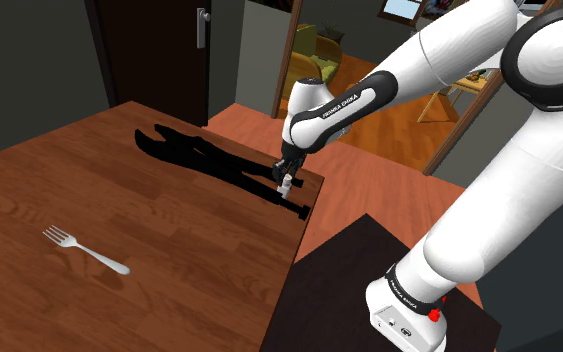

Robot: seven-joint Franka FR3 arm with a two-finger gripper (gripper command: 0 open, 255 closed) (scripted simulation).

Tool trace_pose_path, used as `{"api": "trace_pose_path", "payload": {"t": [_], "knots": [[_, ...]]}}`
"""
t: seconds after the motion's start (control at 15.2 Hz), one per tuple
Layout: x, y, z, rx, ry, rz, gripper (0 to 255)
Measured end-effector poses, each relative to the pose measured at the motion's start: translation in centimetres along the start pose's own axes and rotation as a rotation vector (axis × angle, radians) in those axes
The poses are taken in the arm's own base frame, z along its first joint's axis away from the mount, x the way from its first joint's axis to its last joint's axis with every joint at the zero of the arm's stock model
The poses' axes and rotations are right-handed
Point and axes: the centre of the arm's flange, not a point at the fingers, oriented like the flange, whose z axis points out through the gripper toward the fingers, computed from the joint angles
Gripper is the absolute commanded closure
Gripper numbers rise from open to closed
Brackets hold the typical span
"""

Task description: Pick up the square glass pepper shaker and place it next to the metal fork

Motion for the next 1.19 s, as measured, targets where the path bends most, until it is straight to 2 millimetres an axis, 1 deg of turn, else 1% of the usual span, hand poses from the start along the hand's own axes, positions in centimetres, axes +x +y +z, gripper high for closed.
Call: {"api": "trace_pose_path", "payload": {"t": [0.66, 1.19], "knots": [[0.0, 0.0, -0.2, 0.0, 0.0, 0.0, 255], [-0.1, 0.2, -4.3, 0.0, 0.001, 0.0, 255]]}}
